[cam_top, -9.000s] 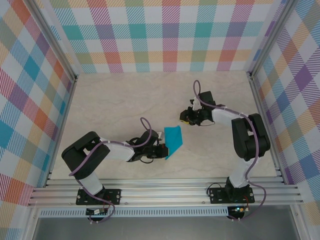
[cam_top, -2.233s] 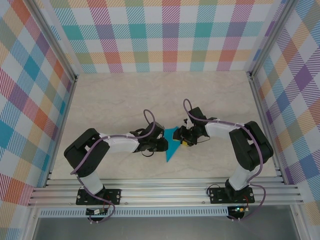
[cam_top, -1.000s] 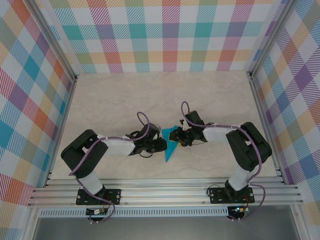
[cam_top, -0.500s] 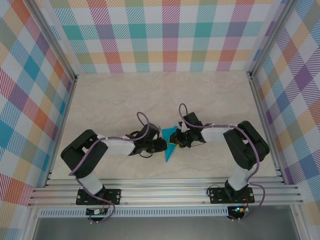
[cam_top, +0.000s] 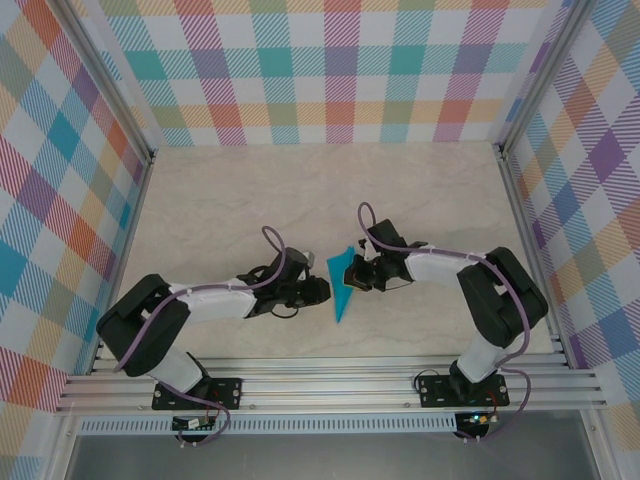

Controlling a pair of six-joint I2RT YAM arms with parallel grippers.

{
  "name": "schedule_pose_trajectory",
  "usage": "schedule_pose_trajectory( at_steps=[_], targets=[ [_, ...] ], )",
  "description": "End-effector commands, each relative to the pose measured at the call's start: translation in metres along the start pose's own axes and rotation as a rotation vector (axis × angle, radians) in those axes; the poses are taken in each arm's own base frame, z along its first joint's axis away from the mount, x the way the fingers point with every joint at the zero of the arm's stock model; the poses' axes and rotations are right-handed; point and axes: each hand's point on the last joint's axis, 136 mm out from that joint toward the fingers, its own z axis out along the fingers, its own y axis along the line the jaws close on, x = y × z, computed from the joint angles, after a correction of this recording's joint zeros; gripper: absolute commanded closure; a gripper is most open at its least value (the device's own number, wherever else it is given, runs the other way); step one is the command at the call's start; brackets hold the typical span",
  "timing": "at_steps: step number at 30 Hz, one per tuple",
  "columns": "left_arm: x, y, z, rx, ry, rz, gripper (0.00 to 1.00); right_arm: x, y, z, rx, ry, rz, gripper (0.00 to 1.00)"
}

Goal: Fold a paper plane with a square sheet of paper (pick it up from the middle)
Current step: Turn over the paper at the center of the table.

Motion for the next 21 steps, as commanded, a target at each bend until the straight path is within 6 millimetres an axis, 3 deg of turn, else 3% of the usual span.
schedule_pose_trajectory(
  at_steps=[1, 7, 11, 13, 16, 21],
  targets=[
    [-0.007, 0.011, -0.019, -0.070, -0.070, 0.013, 0.68, -0.002, -0.001, -0.032, 0.131, -0.043, -0.097, 0.94],
    [-0.018, 0.034, -0.053, -0.166, -0.204, 0.019, 0.64, -0.006, -0.025, -0.093, 0.508, -0.135, -0.201, 0.92],
    [-0.023, 0.044, -0.065, -0.207, -0.247, 0.011, 0.60, -0.007, -0.044, -0.132, 0.833, -0.170, -0.228, 0.91],
    [-0.024, 0.047, -0.068, -0.218, -0.257, 0.009, 0.60, -0.006, -0.048, -0.142, 0.959, -0.175, -0.243, 0.91],
    [-0.025, 0.053, -0.073, -0.235, -0.282, -0.013, 0.59, -0.006, -0.043, -0.133, 1.041, -0.162, -0.278, 0.89],
    [-0.026, 0.064, -0.083, -0.271, -0.325, -0.048, 0.59, 0.000, -0.029, -0.091, 1.105, -0.104, -0.325, 0.88]
  ],
)
